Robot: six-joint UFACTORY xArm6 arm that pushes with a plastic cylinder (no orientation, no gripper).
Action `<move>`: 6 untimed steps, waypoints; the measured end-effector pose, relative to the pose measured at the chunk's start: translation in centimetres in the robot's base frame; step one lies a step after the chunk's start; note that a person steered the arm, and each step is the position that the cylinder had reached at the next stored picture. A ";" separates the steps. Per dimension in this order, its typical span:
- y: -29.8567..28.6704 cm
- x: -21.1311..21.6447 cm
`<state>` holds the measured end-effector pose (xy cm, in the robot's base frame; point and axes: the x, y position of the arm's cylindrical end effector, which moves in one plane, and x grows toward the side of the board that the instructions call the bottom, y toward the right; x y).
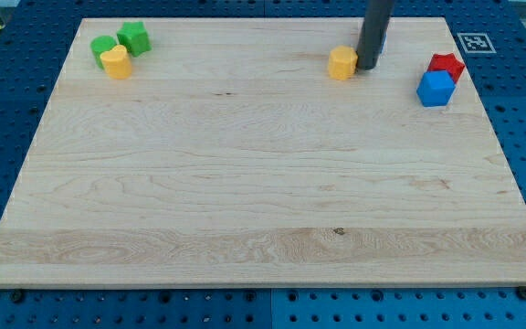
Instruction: Push the yellow hexagon towards the top center of the board
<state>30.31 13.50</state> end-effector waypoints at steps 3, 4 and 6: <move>-7.0 0.0; -9.3 0.0; -13.6 0.0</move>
